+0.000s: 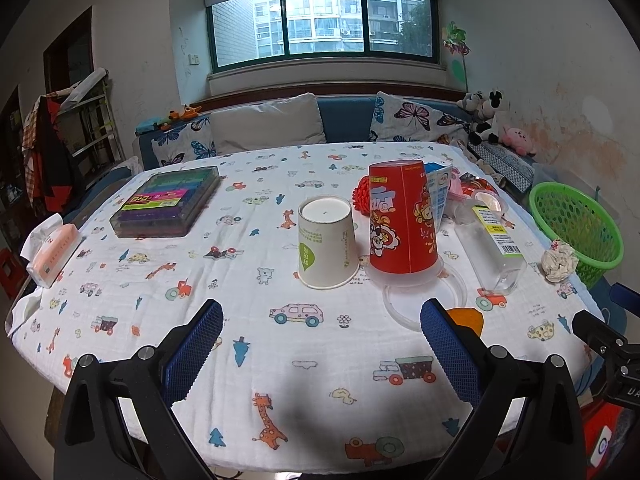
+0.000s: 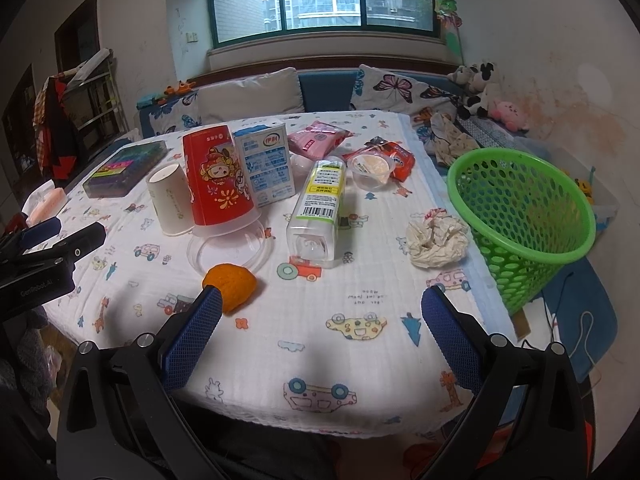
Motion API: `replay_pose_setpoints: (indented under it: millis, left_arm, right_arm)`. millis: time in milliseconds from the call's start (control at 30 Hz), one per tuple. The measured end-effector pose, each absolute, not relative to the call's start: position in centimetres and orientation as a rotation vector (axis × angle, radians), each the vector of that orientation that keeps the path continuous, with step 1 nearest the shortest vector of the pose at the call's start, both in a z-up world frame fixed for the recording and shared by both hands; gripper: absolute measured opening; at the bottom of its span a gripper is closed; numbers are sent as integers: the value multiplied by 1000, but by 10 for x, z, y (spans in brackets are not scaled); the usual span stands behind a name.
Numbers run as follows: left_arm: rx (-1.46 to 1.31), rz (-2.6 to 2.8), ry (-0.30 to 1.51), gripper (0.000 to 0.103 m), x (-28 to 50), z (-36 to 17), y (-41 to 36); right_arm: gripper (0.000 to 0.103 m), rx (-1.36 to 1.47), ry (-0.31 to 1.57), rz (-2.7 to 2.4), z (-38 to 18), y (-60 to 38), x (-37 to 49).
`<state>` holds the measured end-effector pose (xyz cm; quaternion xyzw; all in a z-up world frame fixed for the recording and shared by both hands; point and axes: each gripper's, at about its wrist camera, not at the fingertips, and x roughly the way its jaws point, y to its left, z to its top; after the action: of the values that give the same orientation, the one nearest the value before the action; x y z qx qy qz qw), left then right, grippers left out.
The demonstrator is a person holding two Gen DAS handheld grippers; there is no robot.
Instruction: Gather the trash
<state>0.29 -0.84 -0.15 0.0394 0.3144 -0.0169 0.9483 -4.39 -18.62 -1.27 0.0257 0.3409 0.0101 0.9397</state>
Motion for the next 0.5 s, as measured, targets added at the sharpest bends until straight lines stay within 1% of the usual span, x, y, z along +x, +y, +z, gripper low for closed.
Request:
replay_pose_setpoints:
  millis: [500]
  left_arm:
    - [91, -43, 666, 96, 21, -8, -14]
  right_arm:
    - [99, 51, 715, 20, -16, -190, -29]
